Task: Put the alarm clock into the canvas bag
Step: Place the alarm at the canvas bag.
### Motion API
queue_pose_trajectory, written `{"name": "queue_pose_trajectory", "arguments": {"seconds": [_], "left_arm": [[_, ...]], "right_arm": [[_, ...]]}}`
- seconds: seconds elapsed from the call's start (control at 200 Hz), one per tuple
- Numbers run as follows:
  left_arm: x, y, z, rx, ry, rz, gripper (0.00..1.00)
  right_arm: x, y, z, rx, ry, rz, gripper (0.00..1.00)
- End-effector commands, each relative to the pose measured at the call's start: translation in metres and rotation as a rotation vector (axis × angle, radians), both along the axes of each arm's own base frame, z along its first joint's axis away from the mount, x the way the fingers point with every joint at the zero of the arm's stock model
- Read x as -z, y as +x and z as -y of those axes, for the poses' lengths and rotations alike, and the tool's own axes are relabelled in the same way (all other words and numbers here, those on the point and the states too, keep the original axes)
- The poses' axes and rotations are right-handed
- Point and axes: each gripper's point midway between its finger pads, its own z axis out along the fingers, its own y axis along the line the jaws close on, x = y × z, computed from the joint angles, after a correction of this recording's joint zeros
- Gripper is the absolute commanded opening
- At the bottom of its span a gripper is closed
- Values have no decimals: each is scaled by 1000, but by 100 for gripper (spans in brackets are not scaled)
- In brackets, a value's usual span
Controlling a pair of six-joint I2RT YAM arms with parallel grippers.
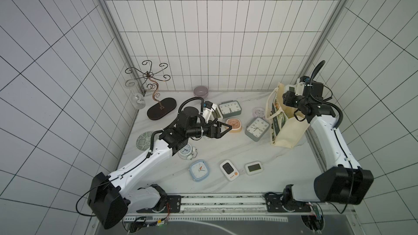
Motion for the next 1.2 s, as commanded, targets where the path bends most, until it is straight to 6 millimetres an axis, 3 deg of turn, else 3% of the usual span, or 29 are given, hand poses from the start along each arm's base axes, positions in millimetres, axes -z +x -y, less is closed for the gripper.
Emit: {"name": "queue_pose_trajectory", "arguments": {"seconds": [0.0,0.24,0.535,0.67,0.74,0.855,0.88,0.895,1.03,1.194], "left_arm": [[-6,2,-4,-17,23,40,90],[0,3,-5,-14,37,39,90],[9,6,-8,-21,53,29,91],[11,10,-11,-32,57,24,91],[12,11,-11,-36,58,21,91],[13,13,-12,-40,55,14,91],[13,12,-12,-39,54,13,91],[13,13,-12,-40,53,12,91],[12,13,-14,-48,50,13,91],[8,19,-28,-110,46,6,91]], "right_arm": [[-25,13,16,41,-50,5,42],[46,40,17,-18,-63,-198,45],[126,50,20,-59,-52,-399,50],[144,49,20,-66,-52,-444,53],[142,49,20,-68,-54,-439,57],[128,49,18,-78,-59,-405,75],[123,49,19,-77,-62,-398,93],[120,49,19,-76,-64,-394,99],[78,42,19,-55,-78,-309,100],[-9,21,13,-13,-104,-95,100]]}}
